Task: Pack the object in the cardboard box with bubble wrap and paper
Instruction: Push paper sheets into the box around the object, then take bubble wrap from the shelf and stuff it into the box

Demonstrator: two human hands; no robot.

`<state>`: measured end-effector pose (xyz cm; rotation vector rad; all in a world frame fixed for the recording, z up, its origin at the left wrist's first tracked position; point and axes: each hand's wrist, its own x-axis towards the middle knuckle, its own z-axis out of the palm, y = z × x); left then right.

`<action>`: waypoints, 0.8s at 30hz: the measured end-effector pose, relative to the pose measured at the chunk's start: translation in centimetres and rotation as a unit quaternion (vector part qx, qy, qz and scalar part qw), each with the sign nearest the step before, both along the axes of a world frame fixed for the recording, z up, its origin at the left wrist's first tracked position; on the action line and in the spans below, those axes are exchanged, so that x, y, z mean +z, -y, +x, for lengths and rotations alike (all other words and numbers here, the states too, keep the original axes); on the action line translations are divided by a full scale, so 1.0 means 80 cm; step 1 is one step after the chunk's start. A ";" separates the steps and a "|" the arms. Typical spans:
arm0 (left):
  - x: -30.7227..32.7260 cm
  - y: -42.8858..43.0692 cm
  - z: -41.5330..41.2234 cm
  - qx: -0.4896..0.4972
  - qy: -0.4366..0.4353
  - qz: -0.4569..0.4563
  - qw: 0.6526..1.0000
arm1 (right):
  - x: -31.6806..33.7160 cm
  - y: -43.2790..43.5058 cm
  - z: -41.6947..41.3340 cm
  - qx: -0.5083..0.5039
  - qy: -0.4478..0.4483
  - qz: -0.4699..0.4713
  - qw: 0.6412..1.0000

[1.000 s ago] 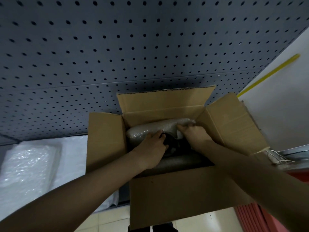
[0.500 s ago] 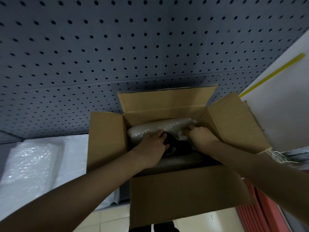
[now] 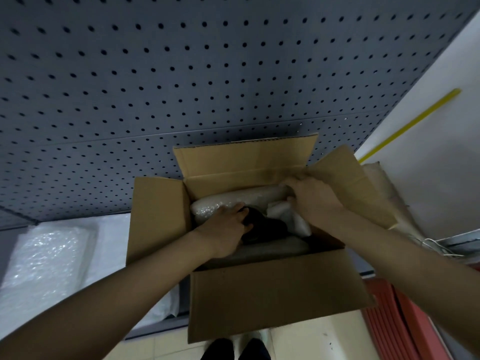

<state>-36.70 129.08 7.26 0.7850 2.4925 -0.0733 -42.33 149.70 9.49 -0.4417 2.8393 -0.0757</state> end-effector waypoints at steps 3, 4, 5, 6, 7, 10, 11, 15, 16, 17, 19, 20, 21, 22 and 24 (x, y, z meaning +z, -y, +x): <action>0.006 0.001 0.001 0.032 0.010 0.057 0.998 | 0.052 -0.016 0.003 -0.029 -0.117 -0.099 0.988; 0.009 0.001 0.001 0.043 0.006 0.078 0.996 | 0.066 -0.022 0.000 -0.045 -0.117 -0.139 0.982; 0.013 0.001 0.001 0.054 -0.002 0.094 0.994 | 0.077 -0.026 -0.004 -0.055 -0.107 -0.176 0.977; 0.018 0.002 0.001 0.064 -0.011 0.106 0.992 | 0.084 -0.029 -0.007 -0.060 -0.095 -0.198 0.974; 0.025 0.004 0.001 0.076 -0.020 0.115 0.990 | 0.089 -0.028 -0.009 -0.056 -0.080 -0.204 0.974; 0.055 0.025 0.007 0.119 -0.055 0.146 0.981 | 0.096 -0.009 0.000 -0.016 -0.032 -0.209 0.977; 0.067 0.037 0.011 0.133 -0.070 0.158 0.976 | 0.097 0.002 0.005 -0.007 -0.018 -0.216 0.976; 0.108 0.110 0.038 0.180 -0.155 0.187 0.953 | 0.108 0.063 0.032 0.027 -0.001 -0.264 0.964; 0.114 0.134 0.047 0.193 -0.176 0.184 0.948 | 0.112 0.083 0.040 0.042 -0.008 -0.273 0.961; 0.119 0.159 0.056 0.208 -0.190 0.178 0.943 | 0.117 0.104 0.046 0.059 -0.019 -0.276 0.959; 0.124 0.213 0.079 0.257 -0.199 0.166 0.931 | 0.127 0.151 0.062 0.102 -0.043 -0.280 0.954; 0.123 0.243 0.092 0.285 -0.198 0.161 0.924 | 0.131 0.177 0.071 0.124 -0.049 -0.281 0.950; 0.123 0.273 0.106 0.308 -0.197 0.158 0.917 | 0.135 0.205 0.079 0.146 -0.051 -0.285 0.946; 0.120 0.303 0.120 0.328 -0.194 0.157 0.911 | 0.138 0.235 0.089 0.166 -0.048 -0.292 0.941; 0.109 0.365 0.149 0.361 -0.180 0.156 0.902 | 0.139 0.298 0.111 0.193 -0.031 -0.306 0.932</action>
